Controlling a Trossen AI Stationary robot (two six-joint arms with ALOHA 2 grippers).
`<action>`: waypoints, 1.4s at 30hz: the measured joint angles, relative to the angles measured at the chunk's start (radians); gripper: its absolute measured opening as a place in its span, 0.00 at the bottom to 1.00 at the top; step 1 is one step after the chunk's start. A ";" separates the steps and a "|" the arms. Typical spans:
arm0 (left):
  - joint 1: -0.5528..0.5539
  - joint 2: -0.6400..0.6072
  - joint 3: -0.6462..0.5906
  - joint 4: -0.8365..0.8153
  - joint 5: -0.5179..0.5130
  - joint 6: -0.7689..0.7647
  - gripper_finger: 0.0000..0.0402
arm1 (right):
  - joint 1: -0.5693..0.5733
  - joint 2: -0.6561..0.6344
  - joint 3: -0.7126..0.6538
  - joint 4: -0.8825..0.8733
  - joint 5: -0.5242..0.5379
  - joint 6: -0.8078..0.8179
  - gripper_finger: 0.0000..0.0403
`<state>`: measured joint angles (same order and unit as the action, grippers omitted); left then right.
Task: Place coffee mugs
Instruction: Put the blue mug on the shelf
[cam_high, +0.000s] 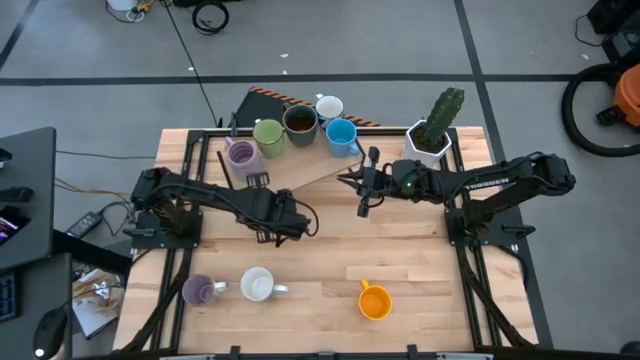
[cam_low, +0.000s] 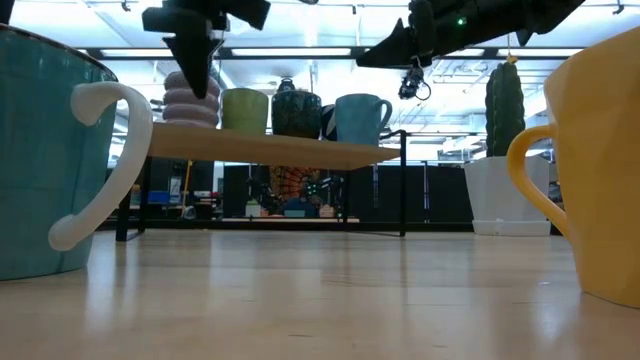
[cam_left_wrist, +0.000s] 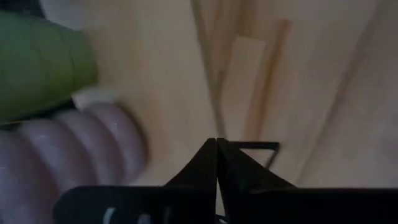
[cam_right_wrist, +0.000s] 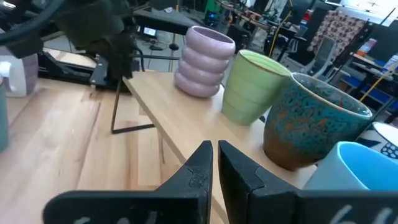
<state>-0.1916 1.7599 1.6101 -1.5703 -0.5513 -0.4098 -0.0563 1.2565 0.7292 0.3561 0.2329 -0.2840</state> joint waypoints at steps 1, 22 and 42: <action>0.003 0.000 0.000 -0.001 -0.020 0.007 0.02 | 0.000 0.000 0.000 0.001 0.000 0.000 0.08; 0.140 -0.010 -0.169 -0.001 -0.070 0.264 0.12 | 0.002 0.000 0.000 -0.015 -0.043 0.019 0.08; 0.220 -0.010 -0.197 0.000 -0.090 0.244 0.08 | 0.002 0.000 0.000 -0.005 -0.054 0.027 0.08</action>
<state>0.0282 1.7500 1.4132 -1.5707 -0.6411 -0.1662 -0.0544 1.2564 0.7292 0.3515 0.1791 -0.2569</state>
